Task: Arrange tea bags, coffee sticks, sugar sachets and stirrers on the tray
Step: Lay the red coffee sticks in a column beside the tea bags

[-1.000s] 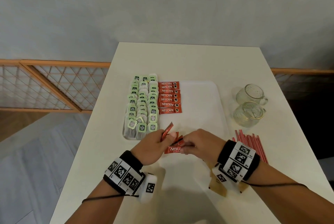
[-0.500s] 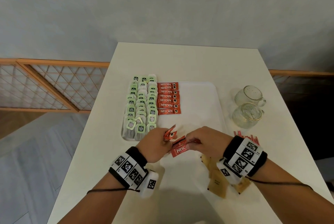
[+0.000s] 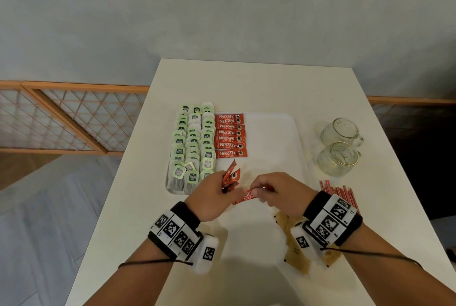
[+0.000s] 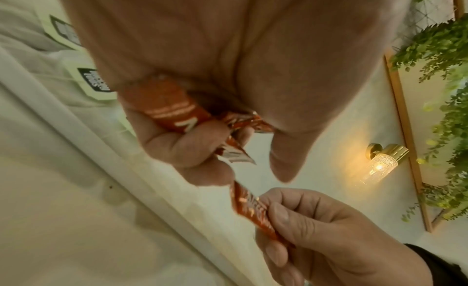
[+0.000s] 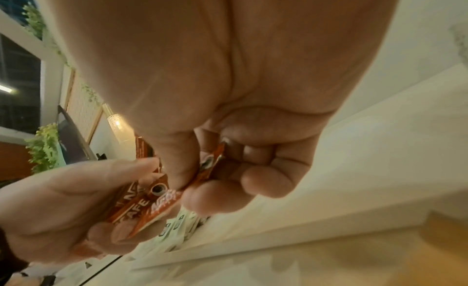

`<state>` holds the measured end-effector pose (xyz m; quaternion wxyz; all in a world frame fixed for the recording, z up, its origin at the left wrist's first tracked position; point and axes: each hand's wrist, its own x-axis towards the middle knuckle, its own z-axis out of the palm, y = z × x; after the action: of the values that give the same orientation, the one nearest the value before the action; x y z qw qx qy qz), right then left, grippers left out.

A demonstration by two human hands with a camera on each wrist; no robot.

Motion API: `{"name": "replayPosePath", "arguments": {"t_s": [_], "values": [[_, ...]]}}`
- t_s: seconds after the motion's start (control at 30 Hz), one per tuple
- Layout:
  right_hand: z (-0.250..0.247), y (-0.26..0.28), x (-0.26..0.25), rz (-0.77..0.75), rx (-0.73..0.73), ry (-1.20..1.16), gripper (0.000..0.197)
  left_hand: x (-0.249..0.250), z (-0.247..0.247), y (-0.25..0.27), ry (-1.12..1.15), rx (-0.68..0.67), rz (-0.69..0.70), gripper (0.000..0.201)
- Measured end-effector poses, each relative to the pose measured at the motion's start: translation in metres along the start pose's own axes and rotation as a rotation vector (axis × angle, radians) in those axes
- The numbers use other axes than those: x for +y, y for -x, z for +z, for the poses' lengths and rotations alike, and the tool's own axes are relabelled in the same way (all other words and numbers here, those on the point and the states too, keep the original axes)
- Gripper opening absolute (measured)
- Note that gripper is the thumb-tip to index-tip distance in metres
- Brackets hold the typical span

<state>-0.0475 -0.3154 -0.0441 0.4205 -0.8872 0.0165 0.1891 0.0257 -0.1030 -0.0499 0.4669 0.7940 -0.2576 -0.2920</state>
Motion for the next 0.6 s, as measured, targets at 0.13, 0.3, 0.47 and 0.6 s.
{"name": "replayPosePath", "arguments": {"t_s": [0.13, 0.3, 0.47, 0.6], "values": [[0.002, -0.002, -0.006, -0.007, 0.035, -0.105, 0.013, -0.010, -0.002, 0.003, -0.035, 0.063, 0.025, 0.034], [-0.001, -0.010, -0.003, 0.011, 0.158, -0.161, 0.013, -0.014, -0.013, 0.005, 0.046, 0.089, -0.024, 0.037], [-0.002, -0.024, -0.002, 0.072, 0.211, -0.173, 0.016, -0.015, -0.025, 0.004, 0.124, 0.171, -0.114, 0.021], [-0.010, -0.045, 0.002, 0.171, 0.331, -0.182, 0.017, -0.021, -0.033, 0.004, 0.161, 0.238, -0.174, 0.009]]}}
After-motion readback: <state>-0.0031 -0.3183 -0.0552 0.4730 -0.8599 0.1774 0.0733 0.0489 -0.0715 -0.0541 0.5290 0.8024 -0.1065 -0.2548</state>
